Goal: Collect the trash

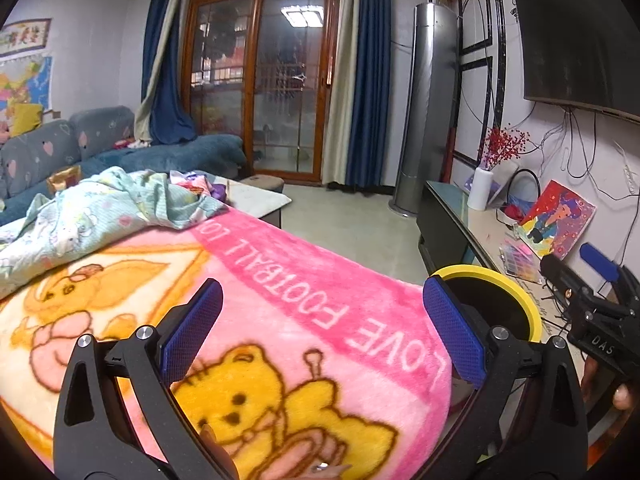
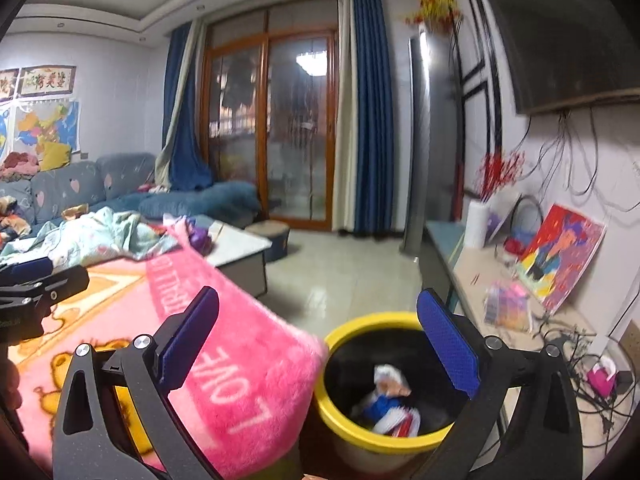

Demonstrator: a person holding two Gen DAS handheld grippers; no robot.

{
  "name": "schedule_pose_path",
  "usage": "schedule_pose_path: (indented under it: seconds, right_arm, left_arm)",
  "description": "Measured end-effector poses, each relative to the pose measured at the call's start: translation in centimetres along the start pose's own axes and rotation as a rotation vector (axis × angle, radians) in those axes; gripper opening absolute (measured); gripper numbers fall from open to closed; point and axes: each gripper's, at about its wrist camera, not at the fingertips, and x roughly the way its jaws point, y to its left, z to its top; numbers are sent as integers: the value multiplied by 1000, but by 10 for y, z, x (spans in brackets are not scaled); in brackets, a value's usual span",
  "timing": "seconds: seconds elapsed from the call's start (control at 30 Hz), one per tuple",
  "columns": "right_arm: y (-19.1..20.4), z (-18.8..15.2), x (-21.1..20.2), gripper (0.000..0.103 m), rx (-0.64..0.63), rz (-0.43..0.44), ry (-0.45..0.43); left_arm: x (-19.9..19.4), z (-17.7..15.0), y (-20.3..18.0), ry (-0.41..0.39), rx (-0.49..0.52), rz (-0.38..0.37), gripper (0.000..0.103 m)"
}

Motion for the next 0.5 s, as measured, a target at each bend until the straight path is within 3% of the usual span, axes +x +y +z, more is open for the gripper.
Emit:
schedule_pose_path:
  seconds: [0.33,0.5]
  right_arm:
    - [8,-7,-12,97,4,36,-66]
    - [13,-13,-8,97,-4,42,-52]
  left_arm:
    - [-13,-14,7,-51,-18,3,92]
    - [-14,-19,11,-81,-27,34,92]
